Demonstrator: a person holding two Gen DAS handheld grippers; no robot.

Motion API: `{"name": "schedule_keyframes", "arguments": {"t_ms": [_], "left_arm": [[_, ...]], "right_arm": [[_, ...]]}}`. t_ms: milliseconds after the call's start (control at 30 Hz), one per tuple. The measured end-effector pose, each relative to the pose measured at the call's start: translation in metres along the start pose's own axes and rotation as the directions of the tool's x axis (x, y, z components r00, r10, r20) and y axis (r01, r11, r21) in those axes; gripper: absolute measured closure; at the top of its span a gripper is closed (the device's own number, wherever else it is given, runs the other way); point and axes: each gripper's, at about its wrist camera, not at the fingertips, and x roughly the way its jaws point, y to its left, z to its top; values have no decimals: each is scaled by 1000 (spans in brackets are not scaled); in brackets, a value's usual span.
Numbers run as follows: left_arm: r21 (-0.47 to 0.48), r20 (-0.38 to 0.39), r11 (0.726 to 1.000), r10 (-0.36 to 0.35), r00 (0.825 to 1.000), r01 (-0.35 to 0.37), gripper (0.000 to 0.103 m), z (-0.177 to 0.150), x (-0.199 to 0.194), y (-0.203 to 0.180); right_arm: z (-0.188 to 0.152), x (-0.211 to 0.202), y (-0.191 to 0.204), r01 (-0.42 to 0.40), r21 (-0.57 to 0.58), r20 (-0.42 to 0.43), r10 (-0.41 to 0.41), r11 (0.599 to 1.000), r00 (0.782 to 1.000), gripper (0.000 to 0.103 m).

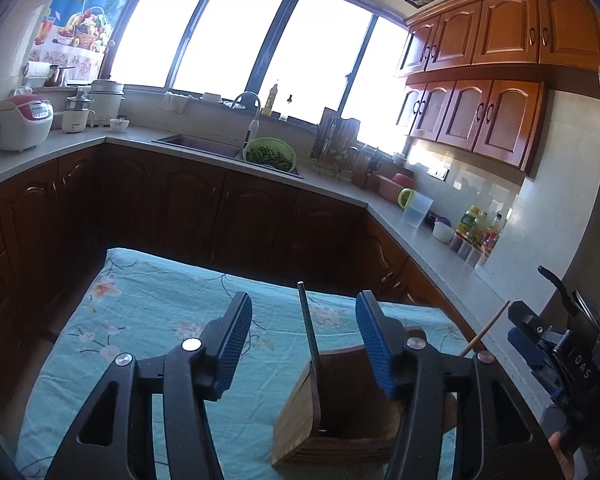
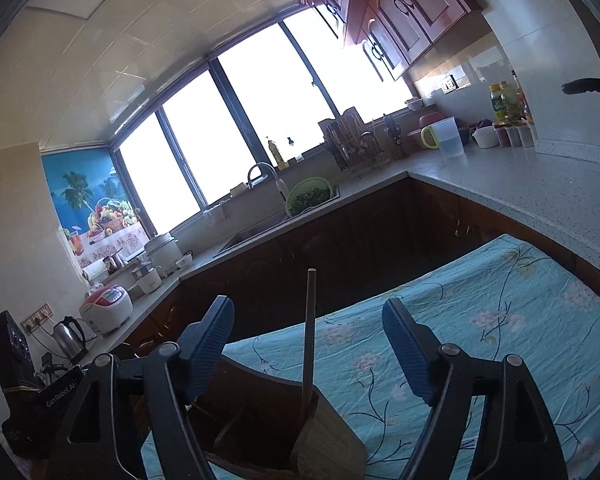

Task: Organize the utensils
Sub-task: 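Open both grippers to drop the chopsticks into the holder, then move both open grippers back to the utensils on the cloth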

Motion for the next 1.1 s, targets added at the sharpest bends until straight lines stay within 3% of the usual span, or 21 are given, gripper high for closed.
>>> {"name": "schedule_keyframes", "arguments": {"t_ms": [133,233,467,633,1100], "left_arm": [[-39,-1,999,15,1000,-15,23,-4,-25,5],[-55,6,998,8,1000,-8,21,-12,-52,9],[-46,-3,999,24,1000,-24,19,-39,-110,12],[-22,-54,999,23,998,-24,18,-67,-142,6],[-10,-228,999,33,973,-36,18,-109,-169,2]], "right_arm": [[6,-24,1,-37,21,6,37,999,999,13],[6,-50,4,-48,9,21,48,999,999,1],[-11,-107,9,-35,-39,4,35,999,999,1],[-31,-141,5,-4,-59,-17,3,998,1000,1],[-99,-193,-32,115,-58,-131,-121,992,984,1]]}}
